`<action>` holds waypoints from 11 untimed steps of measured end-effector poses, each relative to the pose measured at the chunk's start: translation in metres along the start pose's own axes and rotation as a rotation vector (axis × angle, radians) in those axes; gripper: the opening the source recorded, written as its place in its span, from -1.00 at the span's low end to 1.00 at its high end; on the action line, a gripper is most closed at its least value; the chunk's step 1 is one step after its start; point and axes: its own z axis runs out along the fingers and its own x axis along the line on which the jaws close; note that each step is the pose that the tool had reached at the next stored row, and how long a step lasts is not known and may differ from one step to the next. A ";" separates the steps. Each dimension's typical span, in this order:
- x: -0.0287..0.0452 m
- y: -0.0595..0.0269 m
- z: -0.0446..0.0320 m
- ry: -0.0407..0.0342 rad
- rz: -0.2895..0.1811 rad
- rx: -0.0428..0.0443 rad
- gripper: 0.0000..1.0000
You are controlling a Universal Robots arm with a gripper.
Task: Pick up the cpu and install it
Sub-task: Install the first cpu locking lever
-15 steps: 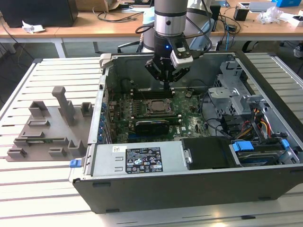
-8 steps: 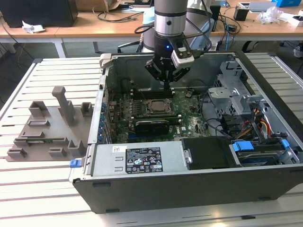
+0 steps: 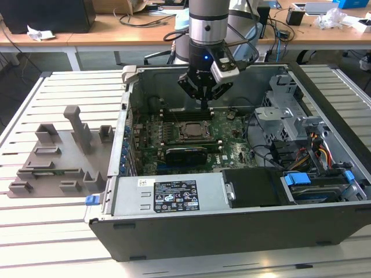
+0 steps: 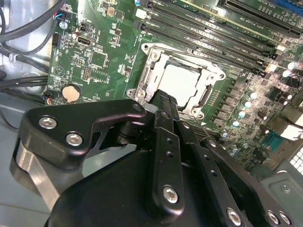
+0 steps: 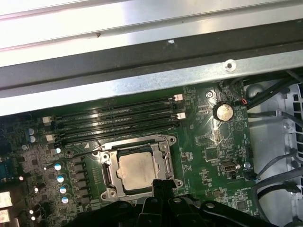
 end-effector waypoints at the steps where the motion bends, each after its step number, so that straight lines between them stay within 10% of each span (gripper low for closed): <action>1: 0.0000 0.0000 0.0000 -0.0003 -0.005 -0.0001 -0.79; 11: 0.0000 0.0000 0.0000 -0.0043 -0.065 -0.0021 -0.79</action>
